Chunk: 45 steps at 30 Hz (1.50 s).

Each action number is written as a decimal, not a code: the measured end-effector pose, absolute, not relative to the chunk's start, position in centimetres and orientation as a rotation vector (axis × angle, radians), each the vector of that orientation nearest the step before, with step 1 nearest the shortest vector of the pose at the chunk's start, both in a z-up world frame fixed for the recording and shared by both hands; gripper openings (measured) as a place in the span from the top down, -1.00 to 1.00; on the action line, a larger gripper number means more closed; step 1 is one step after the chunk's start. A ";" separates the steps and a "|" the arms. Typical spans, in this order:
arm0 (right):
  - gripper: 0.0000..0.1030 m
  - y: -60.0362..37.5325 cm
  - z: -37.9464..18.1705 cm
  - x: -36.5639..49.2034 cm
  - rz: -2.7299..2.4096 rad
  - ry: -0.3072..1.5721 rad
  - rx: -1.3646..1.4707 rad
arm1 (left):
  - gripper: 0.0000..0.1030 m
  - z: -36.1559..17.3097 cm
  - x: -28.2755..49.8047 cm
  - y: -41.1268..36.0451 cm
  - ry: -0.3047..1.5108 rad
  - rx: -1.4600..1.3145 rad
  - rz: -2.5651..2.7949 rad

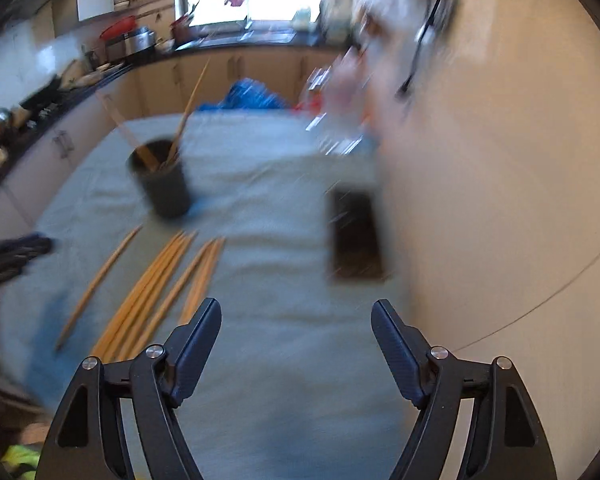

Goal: Organize utensils
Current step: 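Move the left gripper back and close on another wooden chopstick, then lift the chopstick upright with the left gripper over the grey holder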

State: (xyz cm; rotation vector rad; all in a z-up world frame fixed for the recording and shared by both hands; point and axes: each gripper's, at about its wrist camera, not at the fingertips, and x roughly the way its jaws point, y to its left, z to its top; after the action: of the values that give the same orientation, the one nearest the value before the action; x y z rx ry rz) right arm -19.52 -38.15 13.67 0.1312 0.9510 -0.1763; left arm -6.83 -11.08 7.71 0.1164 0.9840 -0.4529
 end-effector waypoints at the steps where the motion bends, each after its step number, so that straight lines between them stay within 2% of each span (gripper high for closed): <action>1: -0.40 -38.0 12.2 -19.2 -0.128 0.976 0.187 | 0.08 6.9 -6.6 -11.5 1.010 0.124 -0.459; 2: -0.24 -37.7 10.7 -18.6 -0.086 1.000 0.229 | 0.08 5.9 -6.3 -12.1 1.037 0.132 -0.467; 3: 0.04 -37.4 9.1 -18.0 -0.049 1.027 0.261 | 0.09 5.0 -6.2 -12.5 1.055 0.139 -0.474; 4: 0.23 -36.9 7.6 -17.3 -0.020 1.043 0.280 | 0.11 4.5 -6.1 -13.0 1.066 0.148 -0.473; 6: 0.33 -36.3 5.5 -16.0 0.011 1.053 0.306 | 0.15 3.6 -5.9 -13.6 1.078 0.170 -0.465; 8: 0.33 -35.8 4.4 -14.8 0.038 1.054 0.340 | 0.20 2.9 -5.6 -14.0 1.088 0.183 -0.468; 11: 0.34 -34.9 3.7 -13.8 0.054 1.051 0.341 | 0.39 2.2 -5.1 -14.7 1.098 0.211 -0.474; 13: 0.43 -34.2 3.3 -12.9 0.026 1.063 0.291 | 0.48 2.3 -4.9 -15.1 1.082 0.238 -0.468; 16: 0.45 -33.9 2.7 -12.0 0.000 1.076 0.275 | 0.55 2.3 -4.5 -15.5 1.080 0.249 -0.473; 27: 0.45 -34.8 2.4 -10.1 -0.034 1.073 0.288 | 0.58 2.2 -3.2 -16.3 1.078 0.245 -0.453; 32: 0.45 -33.4 2.4 -8.5 -0.083 1.080 0.194 | 0.58 2.2 -3.3 -16.6 1.076 0.254 -0.438; 33: 0.47 -33.2 2.4 -8.3 -0.091 1.080 0.185 | 0.65 2.3 -3.3 -16.5 1.080 0.246 -0.433; 34: 0.55 -33.1 2.4 -8.2 -0.102 1.081 0.180 | 0.82 2.2 -3.1 -16.4 1.083 0.240 -0.423; 35: 0.61 -33.2 2.4 -8.1 -0.112 1.083 0.179 | 0.87 2.3 -3.0 -16.0 1.091 0.231 -0.409; 37: 0.77 -33.7 2.4 -8.5 -0.114 1.097 0.197 | 0.87 2.4 -2.8 -15.0 1.126 0.178 -0.420; 45: 0.77 -36.5 2.4 -11.5 -0.123 1.169 0.244 | 0.87 2.5 -3.0 -12.8 1.269 0.108 -0.451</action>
State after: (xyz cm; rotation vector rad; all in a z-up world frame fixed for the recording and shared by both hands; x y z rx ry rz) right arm -11.54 -36.50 2.35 0.2435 1.1689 -0.1229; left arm -3.03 -12.83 2.49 0.1084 1.2686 -0.4507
